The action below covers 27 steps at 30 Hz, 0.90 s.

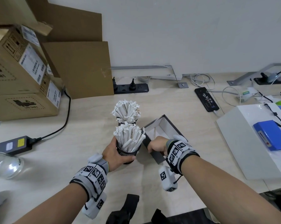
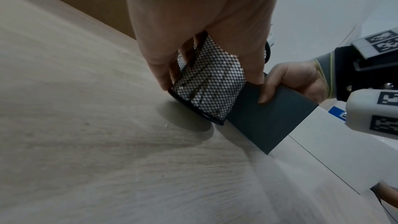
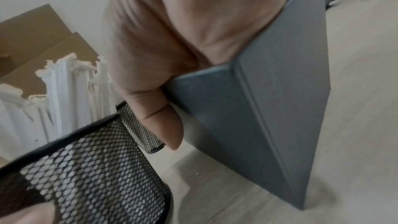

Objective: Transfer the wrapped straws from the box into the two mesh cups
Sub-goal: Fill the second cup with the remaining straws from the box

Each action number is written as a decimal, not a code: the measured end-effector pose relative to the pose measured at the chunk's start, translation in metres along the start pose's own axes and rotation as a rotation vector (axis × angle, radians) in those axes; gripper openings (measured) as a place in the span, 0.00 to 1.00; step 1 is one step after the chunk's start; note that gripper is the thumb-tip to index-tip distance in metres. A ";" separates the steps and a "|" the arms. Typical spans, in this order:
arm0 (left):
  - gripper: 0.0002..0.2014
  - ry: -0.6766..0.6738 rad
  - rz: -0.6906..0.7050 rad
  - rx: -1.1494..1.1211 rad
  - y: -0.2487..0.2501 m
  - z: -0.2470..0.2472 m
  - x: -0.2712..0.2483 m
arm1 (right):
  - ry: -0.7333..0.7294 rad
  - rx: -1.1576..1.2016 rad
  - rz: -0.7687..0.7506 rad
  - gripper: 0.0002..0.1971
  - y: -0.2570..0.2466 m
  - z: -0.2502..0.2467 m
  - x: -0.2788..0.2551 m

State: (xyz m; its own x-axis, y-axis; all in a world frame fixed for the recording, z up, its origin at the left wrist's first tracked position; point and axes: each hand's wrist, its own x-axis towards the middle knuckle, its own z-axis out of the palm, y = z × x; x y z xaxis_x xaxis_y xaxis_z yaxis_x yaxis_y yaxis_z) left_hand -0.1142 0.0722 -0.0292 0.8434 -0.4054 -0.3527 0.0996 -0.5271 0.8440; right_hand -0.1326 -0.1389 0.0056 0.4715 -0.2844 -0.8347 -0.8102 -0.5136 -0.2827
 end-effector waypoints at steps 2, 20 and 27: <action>0.43 0.005 0.001 -0.004 0.000 -0.001 0.001 | -0.024 0.031 0.004 0.21 -0.001 0.000 0.000; 0.44 0.005 -0.012 0.008 -0.002 -0.001 0.007 | -0.090 0.147 0.030 0.07 0.005 0.002 0.013; 0.45 0.007 -0.001 0.031 -0.003 0.001 0.008 | 0.013 0.160 -0.054 0.31 0.004 0.006 0.011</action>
State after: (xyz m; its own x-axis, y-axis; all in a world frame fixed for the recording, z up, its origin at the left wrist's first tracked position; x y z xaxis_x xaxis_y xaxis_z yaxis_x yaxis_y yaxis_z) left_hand -0.1077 0.0698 -0.0347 0.8470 -0.3996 -0.3507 0.0841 -0.5506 0.8305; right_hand -0.1325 -0.1396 -0.0074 0.5200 -0.2709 -0.8101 -0.8278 -0.3936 -0.3997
